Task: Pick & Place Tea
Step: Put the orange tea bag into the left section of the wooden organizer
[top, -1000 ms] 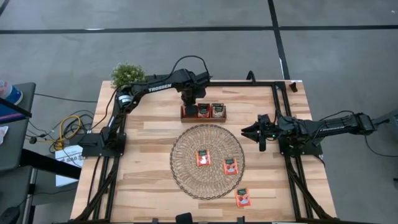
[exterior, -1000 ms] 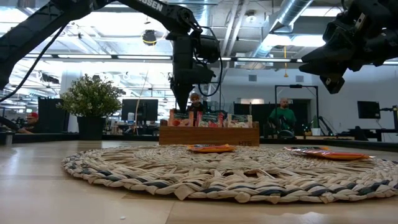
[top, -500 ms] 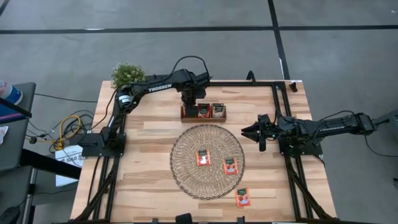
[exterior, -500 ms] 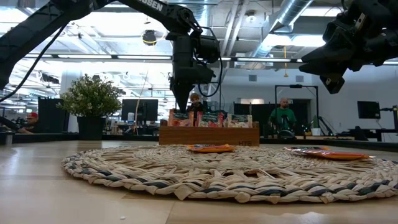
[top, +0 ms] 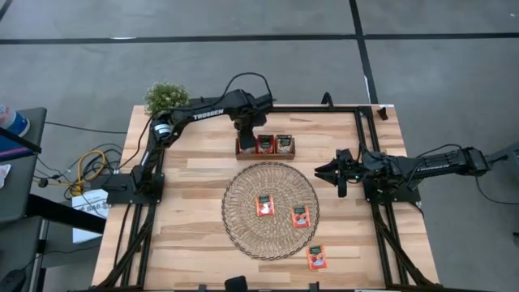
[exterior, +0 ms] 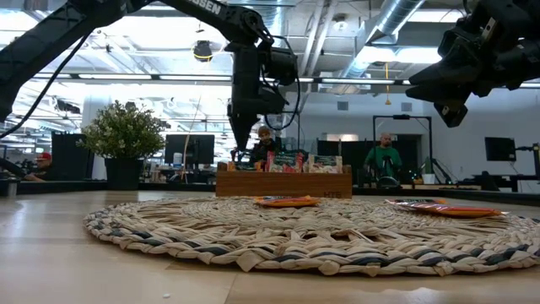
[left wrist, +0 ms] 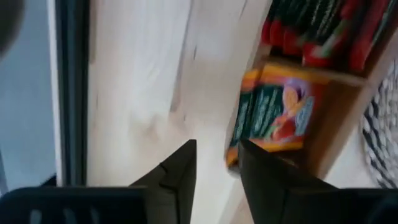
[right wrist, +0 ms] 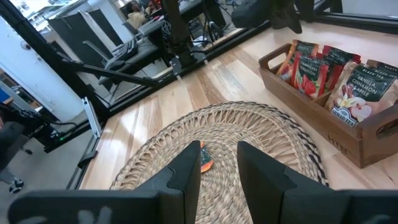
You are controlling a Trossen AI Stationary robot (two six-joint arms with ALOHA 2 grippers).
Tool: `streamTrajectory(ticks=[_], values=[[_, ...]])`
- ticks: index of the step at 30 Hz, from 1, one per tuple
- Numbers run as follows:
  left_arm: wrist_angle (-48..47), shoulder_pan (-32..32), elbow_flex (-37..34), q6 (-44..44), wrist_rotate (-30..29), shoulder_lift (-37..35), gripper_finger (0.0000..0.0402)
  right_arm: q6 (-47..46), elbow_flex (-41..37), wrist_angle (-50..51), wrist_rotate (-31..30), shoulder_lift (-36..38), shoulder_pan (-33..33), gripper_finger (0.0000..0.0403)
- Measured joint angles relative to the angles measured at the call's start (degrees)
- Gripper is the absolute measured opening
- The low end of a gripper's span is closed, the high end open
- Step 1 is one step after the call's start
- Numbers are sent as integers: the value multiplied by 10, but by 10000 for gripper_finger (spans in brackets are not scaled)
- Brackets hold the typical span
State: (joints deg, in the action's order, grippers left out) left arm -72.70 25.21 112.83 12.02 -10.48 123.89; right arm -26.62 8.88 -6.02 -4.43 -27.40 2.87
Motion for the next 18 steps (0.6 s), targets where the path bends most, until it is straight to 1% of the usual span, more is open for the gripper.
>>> streamTrajectory(ticks=[2, 4, 6, 9, 11, 15, 18], values=[[-20, -5, 8, -16, -3, -8, 117, -4, 0, 0, 0, 0, 0, 98], [-41, -15, 14, -43, 12, -24, 120, -4, 0, 0, 0, 0, 0, 98], [-63, -31, 15, -73, 51, -44, 122, -4, 0, 0, 0, 0, 0, 98], [-77, -64, 15, -116, 131, -69, 122, -4, 0, 0, 0, 0, 0, 98], [-77, -96, 15, -137, 161, -82, 122, -4, 0, 0, 0, 0, 0, 98], [-59, -175, 13, -167, 168, -81, 121, -4, 0, 0, 0, 0, 0, 98], [5, -236, -7, -178, 166, -77, 120, -4, 0, 0, 0, 0, 0, 98]])
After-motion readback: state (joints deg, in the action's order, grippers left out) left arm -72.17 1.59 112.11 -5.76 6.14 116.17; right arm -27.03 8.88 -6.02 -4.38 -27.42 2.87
